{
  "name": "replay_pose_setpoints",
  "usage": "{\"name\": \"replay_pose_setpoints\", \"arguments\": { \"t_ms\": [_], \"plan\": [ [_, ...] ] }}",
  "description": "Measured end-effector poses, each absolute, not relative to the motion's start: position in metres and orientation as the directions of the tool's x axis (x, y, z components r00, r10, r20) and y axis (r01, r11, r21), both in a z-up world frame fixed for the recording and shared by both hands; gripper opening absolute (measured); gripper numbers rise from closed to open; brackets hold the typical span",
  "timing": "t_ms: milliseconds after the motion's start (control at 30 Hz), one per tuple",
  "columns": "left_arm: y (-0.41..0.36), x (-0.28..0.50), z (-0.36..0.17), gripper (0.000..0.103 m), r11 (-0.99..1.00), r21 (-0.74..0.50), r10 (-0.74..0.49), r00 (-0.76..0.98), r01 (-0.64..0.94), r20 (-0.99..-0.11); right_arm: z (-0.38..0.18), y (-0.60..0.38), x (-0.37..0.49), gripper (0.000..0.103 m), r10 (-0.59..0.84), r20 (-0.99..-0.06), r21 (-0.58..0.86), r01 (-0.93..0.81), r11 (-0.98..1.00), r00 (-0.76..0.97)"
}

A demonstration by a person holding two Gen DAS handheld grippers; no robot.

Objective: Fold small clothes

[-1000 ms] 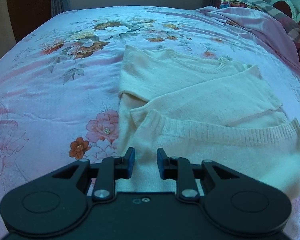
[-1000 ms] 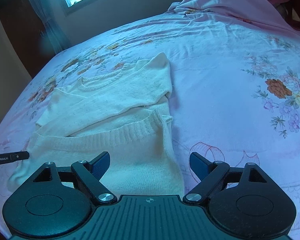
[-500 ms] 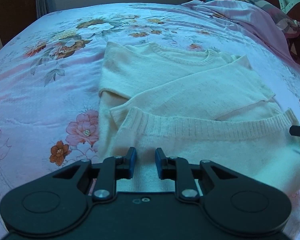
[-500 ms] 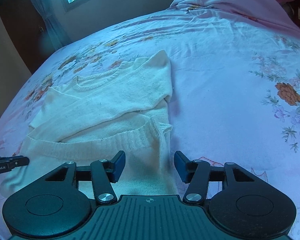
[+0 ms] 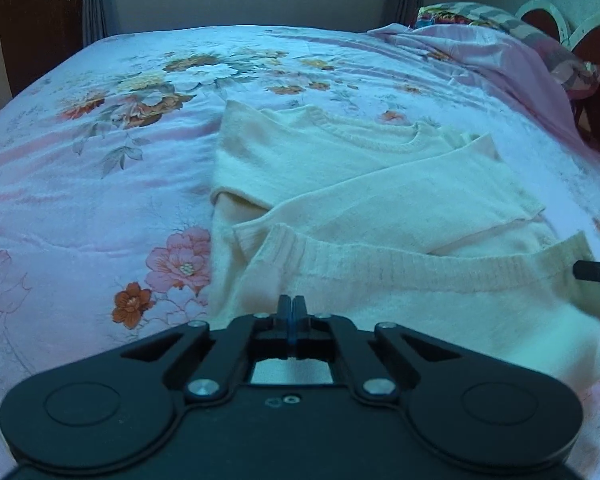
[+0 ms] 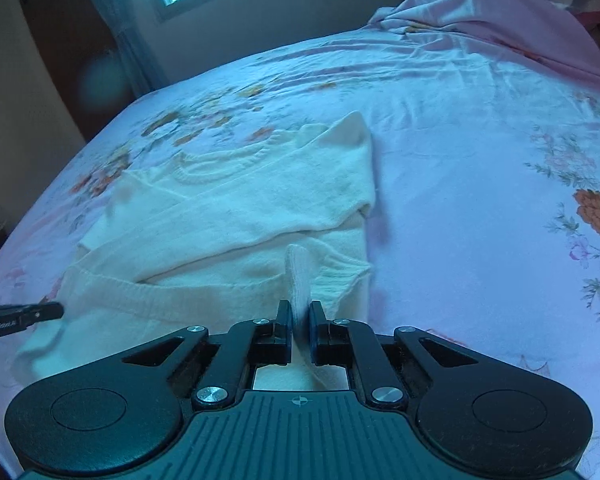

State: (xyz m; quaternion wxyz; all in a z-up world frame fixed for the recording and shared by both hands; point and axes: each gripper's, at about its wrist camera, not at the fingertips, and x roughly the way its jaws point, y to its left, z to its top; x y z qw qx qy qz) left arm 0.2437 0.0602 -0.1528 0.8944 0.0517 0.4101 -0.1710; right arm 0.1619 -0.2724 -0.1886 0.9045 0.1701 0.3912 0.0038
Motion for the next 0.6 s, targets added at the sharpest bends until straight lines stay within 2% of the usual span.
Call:
{"name": "replay_pose_setpoints", "arguments": {
  "t_ms": [33,67,133,400,433,500,533,567,600],
  "plan": [
    [0.061,0.245,-0.152,0.003,0.943,-0.031,-0.243,0.620,0.332,-0.746,-0.189,-0.272,0.163,0.008,0.139,-0.709,0.305,0.122,0.945,0.691],
    [0.064,0.248,-0.150,0.013,0.948,-0.034,-0.236,0.631,0.316,-0.739,-0.189,-0.271,0.164,0.008,0.142,-0.706,0.302,0.114,0.947,0.694],
    [0.066,0.255,-0.148,0.025,0.950,-0.061,-0.249,0.624,0.307,-0.740,-0.189,-0.272,0.169,0.008,0.174,-0.705,0.320,0.088,0.943,0.687],
    [0.061,0.276,-0.165,0.046,0.945,-0.057,-0.244,0.580,0.322,-0.777,-0.198,-0.279,0.183,0.008,0.182,-0.731,0.316,0.091,0.944,0.658],
    [0.063,0.277,-0.164,0.045,0.945,-0.070,-0.253,0.578,0.319,-0.776,-0.199,-0.280,0.183,0.008,0.184,-0.735,0.321,0.095,0.942,0.653],
    [0.065,0.275,-0.164,0.033,0.930,-0.103,-0.298,0.559,0.353,-0.774,-0.200,-0.283,0.181,0.008,0.205,-0.730,0.340,0.087,0.937,0.652],
    [0.064,0.273,-0.164,0.013,0.920,-0.110,-0.317,0.546,0.377,-0.776,-0.201,-0.282,0.182,0.008,0.198,-0.737,0.328,0.086,0.941,0.647],
    [0.062,0.272,-0.164,0.005,0.916,-0.107,-0.320,0.541,0.387,-0.778,-0.202,-0.282,0.182,0.008,0.195,-0.739,0.322,0.084,0.943,0.644],
    [0.060,0.269,-0.162,0.005,0.910,-0.102,-0.325,0.540,0.401,-0.777,-0.203,-0.281,0.183,0.008,0.195,-0.742,0.321,0.085,0.943,0.641]
  ]
}}
